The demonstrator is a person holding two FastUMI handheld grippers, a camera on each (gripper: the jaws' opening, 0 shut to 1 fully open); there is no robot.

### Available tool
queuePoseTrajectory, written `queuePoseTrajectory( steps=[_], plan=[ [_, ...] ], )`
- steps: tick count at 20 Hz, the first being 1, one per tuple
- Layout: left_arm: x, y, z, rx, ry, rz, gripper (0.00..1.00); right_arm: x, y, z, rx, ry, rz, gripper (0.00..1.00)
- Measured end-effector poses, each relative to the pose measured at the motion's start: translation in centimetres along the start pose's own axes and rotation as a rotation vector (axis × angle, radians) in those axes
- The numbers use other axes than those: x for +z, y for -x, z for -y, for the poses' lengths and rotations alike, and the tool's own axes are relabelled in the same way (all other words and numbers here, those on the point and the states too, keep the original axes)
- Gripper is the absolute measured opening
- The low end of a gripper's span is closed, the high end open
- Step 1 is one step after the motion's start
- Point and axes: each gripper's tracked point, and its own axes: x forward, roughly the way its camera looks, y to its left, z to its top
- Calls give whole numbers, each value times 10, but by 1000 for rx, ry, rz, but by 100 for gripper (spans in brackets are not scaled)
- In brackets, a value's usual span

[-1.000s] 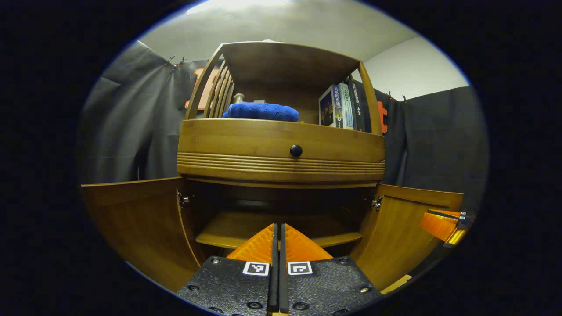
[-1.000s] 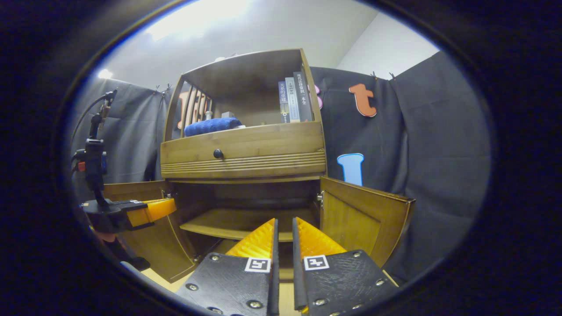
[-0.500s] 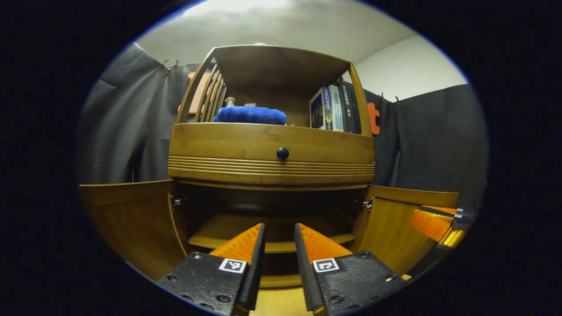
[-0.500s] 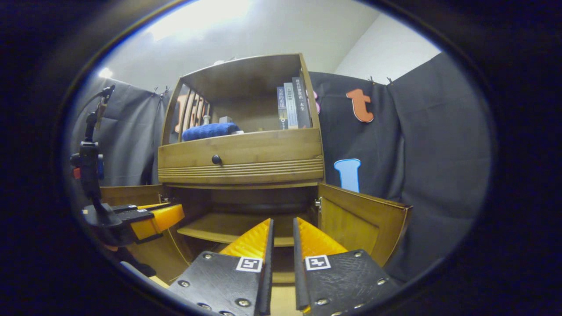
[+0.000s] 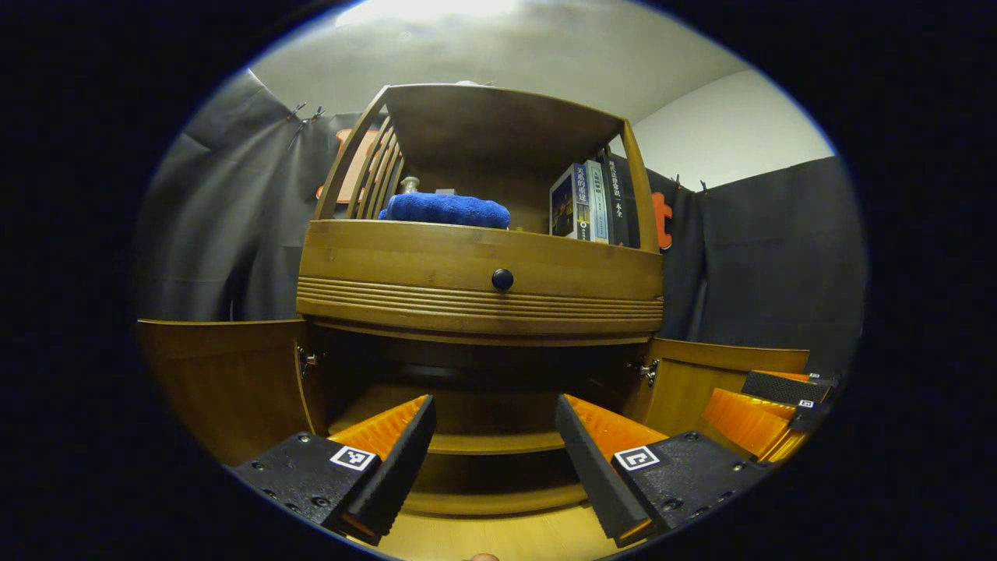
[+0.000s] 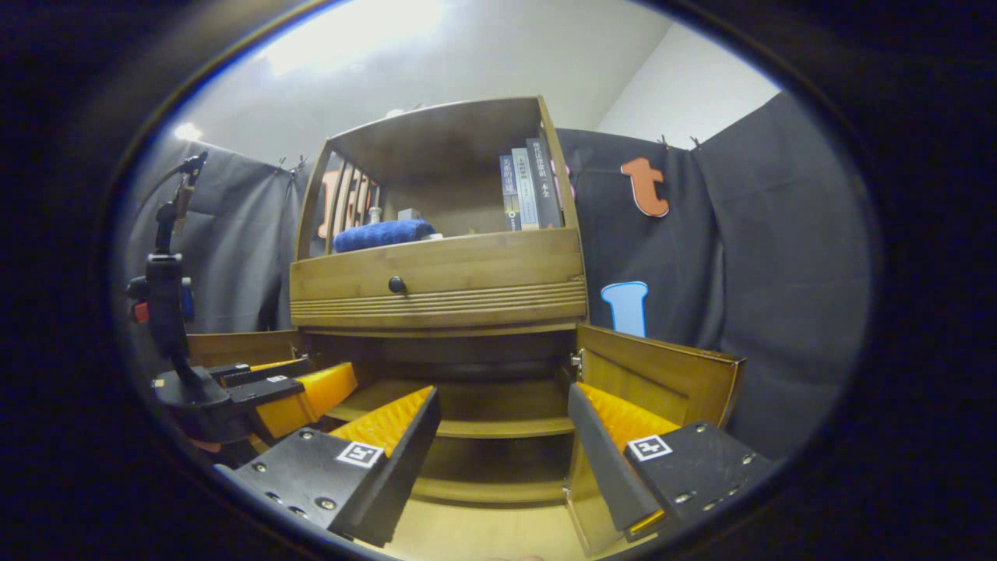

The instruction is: Open the right door of the double-door shoe cabinet with the right hand, and open the left door with the left hand.

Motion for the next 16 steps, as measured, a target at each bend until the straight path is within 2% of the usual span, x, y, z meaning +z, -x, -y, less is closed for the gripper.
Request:
queuePoseTrajectory(
  steps=[1, 2, 6, 7, 8, 11, 12, 16],
  plan=[
    [0, 0, 0, -2, 0, 0, 96, 0, 1, -1, -5, 0, -1, 100],
    [0, 0, -1, -3, 0, -1, 92, 0, 2, -1, -10, -2, -1, 100],
    [0, 0, 4, -40, 8, -3, 92, 3, 10, 0, -46, 7, 16, 98],
    [0, 0, 7, -57, 8, -6, 95, 5, 12, 2, -60, 10, 21, 98],
    [-1, 0, 11, -78, 7, -7, 92, 7, 16, 4, -76, 12, 28, 98],
    [1, -1, 30, -162, 3, -9, 95, 15, 26, 10, -135, 16, 58, 98],
    [0, -2, 39, -194, 5, -7, 95, 17, 31, 12, -155, 21, 63, 92],
    [-1, 1, 85, -349, 19, -12, 92, 19, 67, 31, -262, 35, 77, 92]
  ],
)
